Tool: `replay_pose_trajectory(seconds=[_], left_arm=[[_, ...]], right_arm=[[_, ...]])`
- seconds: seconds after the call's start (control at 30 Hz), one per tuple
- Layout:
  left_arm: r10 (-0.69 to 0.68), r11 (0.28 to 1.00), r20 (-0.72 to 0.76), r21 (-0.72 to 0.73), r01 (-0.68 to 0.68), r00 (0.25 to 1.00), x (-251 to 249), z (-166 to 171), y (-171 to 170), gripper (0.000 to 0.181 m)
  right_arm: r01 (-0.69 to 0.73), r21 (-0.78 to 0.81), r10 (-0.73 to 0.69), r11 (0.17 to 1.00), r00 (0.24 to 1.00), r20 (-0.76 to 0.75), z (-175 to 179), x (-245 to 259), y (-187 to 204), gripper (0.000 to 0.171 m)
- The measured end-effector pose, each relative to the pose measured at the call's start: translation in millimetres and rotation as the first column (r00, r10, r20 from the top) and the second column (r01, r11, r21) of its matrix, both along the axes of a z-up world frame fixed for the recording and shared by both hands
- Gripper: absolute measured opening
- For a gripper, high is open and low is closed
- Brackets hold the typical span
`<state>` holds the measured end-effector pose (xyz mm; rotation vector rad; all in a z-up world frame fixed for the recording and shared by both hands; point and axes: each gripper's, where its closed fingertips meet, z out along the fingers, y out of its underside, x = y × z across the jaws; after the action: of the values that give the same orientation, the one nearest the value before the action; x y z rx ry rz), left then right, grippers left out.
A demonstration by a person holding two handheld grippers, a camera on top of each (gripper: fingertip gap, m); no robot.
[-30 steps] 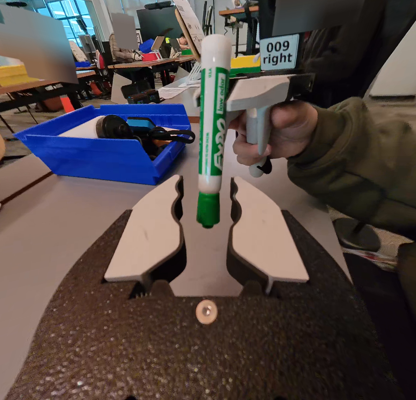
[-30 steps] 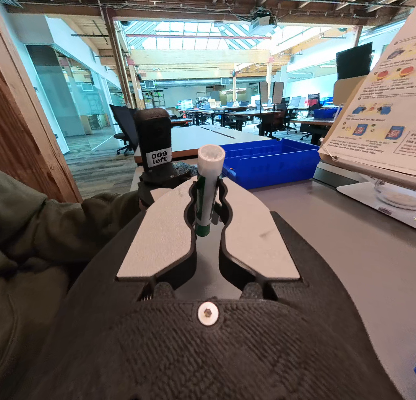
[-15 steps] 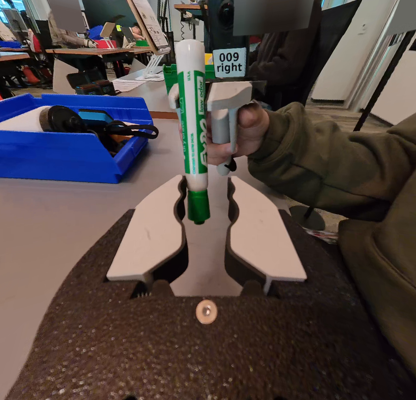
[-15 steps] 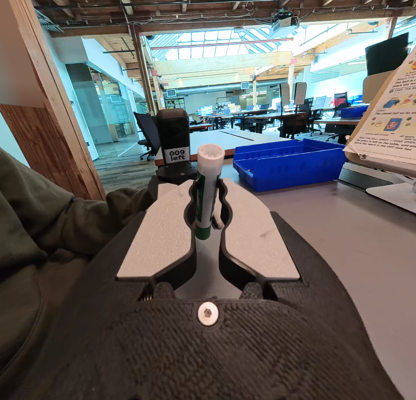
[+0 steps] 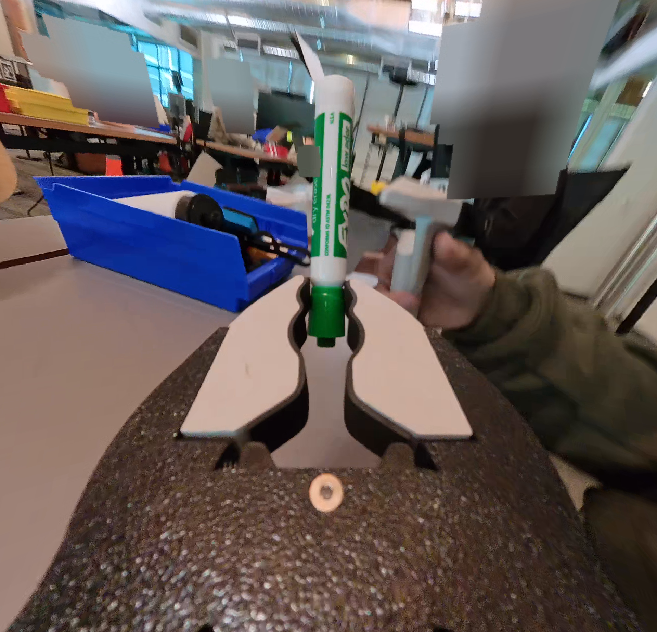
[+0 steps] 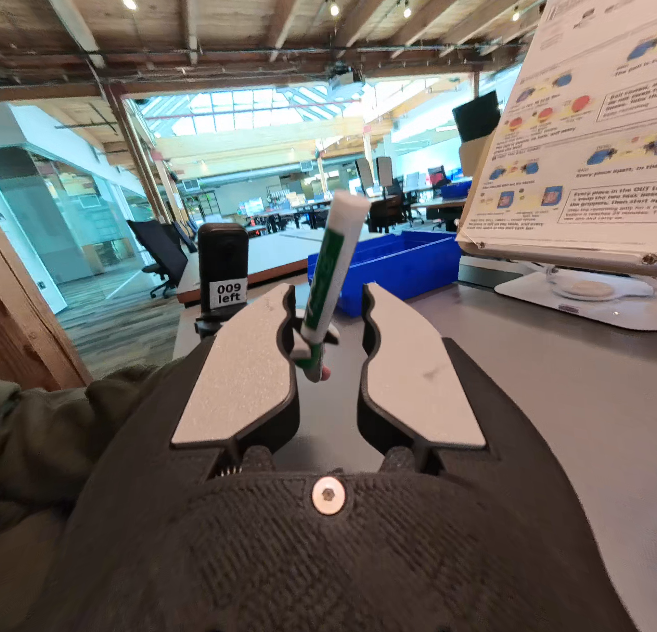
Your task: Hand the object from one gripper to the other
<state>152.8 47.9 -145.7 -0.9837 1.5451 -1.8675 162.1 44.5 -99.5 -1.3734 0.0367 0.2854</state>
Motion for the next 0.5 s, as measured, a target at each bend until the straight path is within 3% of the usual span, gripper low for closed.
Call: replay_pose_trajectory(seconds=[0.07, 0.13, 0.27, 0.4, 0.5], left_arm=[[-0.008, 0.991, 0.010, -0.134, 0.010, 1.000, 1, 8, 4, 0.018], [0.010, 0.988, 0.032, -0.154, -0.005, 0.999, 2, 7, 6, 0.018], [-0.015, 1.000, 0.031, -0.019, 0.016, 0.999, 3, -6, -9, 0.018], [-0.028, 0.997, -0.016, 0.074, 0.029, 0.999, 2, -17, -9, 0.020], [0.034, 0.982, -0.023, 0.189, -0.029, 0.999, -1, -15, 8, 0.042]], right_arm=[[0.024, -0.052, -0.024, 0.998, 1.000, -0.007, -4, 1, 5, 0.041], [0.055, -0.069, -0.057, 0.996, 0.998, -0.032, -3, 2, 9, 0.042], [0.030, -0.141, -0.023, 0.990, 0.998, 0.052, -14, -13, 21, 0.019], [0.043, -0.242, -0.001, 0.969, 0.986, 0.169, -24, -18, 22, 0.019], [0.201, -0.338, -0.054, 0.919, 0.916, 0.398, -36, -6, 16, 0.018]])
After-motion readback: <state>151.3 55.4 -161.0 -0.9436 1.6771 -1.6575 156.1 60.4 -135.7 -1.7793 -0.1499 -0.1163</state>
